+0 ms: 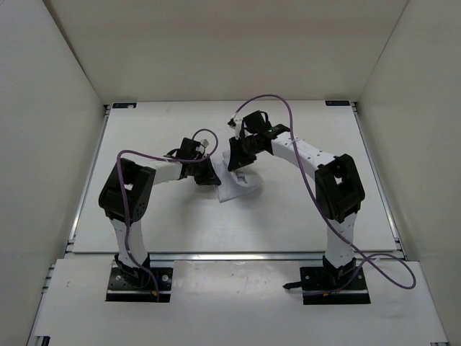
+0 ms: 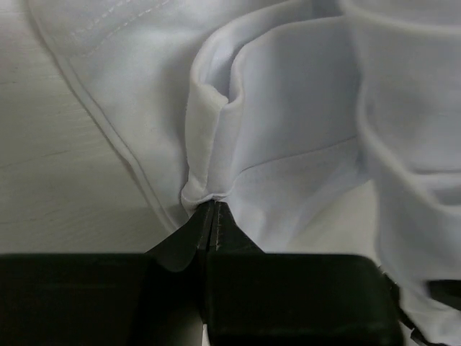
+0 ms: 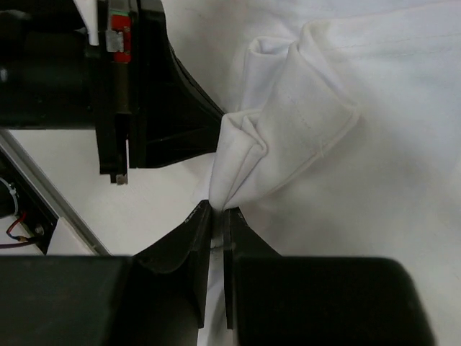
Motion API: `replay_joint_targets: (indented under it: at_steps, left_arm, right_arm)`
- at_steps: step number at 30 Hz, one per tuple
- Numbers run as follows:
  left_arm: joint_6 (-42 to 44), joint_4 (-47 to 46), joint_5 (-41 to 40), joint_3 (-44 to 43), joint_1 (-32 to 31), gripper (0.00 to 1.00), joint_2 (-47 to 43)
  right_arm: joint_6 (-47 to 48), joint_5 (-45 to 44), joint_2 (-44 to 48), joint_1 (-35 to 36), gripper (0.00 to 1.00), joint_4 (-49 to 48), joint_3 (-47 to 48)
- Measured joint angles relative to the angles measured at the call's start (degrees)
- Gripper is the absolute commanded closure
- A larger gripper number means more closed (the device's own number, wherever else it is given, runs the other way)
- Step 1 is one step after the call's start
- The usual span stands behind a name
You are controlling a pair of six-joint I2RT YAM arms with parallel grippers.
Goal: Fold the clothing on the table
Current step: Fold the skirt
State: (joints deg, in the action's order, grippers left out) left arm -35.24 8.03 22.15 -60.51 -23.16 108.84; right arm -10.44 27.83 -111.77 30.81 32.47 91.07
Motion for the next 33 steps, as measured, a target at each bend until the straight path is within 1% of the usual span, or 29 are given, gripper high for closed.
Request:
replay_joint_targets:
  at_steps: [7, 17, 21, 22, 23, 24, 25, 26, 27, 28, 30, 31, 32, 33]
  left_arm:
    - [-1.40, -3.15, 1.49, 1.22, 0.20, 1.00, 0.26]
    - [-2.10, -5.92, 3.98, 2.99, 1.60, 1.00, 0.31]
    - [-2.21, -6.84, 4.94, 3.69, 2.27, 1.00, 0.28]
    - [-2.23, -6.86, 5.18, 3.69, 2.38, 1.00, 0.31]
    - [-2.23, -6.91, 5.31, 3.78, 2.47, 1.00, 0.31]
    - [-2.21, -6.97, 5.42, 3.80, 2.54, 1.00, 0.31]
    - [-2.19, -6.95, 5.55, 3.80, 2.60, 1.00, 0.31]
    - [-2.12, -6.88, 5.73, 3.80, 2.75, 1.00, 0.31]
    - [-2.08, -6.73, 5.95, 3.80, 2.89, 0.96, 0.28]
    - [-1.86, -6.49, 6.21, 3.80, 3.10, 0.94, 0.24]
    - [-1.31, -5.86, 6.51, 4.07, 3.91, 0.81, -0.24]
    - [-0.96, -5.55, 6.51, 4.57, 4.44, 0.78, -0.85]
    - [-0.81, -5.01, 6.54, 5.14, 5.14, 0.72, -1.70]
    - [-0.42, -4.39, 6.40, 5.70, 5.92, 0.68, -2.67]
  right_arm:
    - [-3.37, 1.60, -6.25, 1.11, 1.00, -1.09, 2.91]
    - [-5.07, 2.67, -14.69, 3.63, 1.00, -1.38, 13.97]
    - [-4.85, 2.23, -16.09, 4.31, 1.00, 0.04, 14.51]
    - [-4.87, 2.21, -16.09, 4.33, 0.87, 0.02, 14.14]
    - [-5.07, 2.25, -16.09, 4.33, 0.78, 0.09, 13.81]
    - [-5.38, 2.45, -16.09, 4.28, 0.60, 0.04, 13.46]
    - [-5.88, 2.84, -16.09, 4.20, 0.47, 0.09, 13.07]
    - [-6.27, 3.39, -16.09, 3.80, 0.41, 0.13, 12.70]
    - [-6.56, 4.11, -16.09, 3.61, 0.31, 0.09, 12.55]
    - [-6.99, 4.79, -16.09, 3.37, 0.27, -0.22, 12.55]
    - [-7.85, 5.68, -15.82, 2.75, 0.27, -0.63, 12.66]
    - [-8.39, 6.08, -15.58, 2.34, 0.28, -1.11, 12.90]
    - [-9.07, 6.19, -15.19, 1.99, 0.35, -1.66, 13.29]
    - [-9.49, 6.21, -14.64, 1.62, 0.40, -2.19, 13.84]
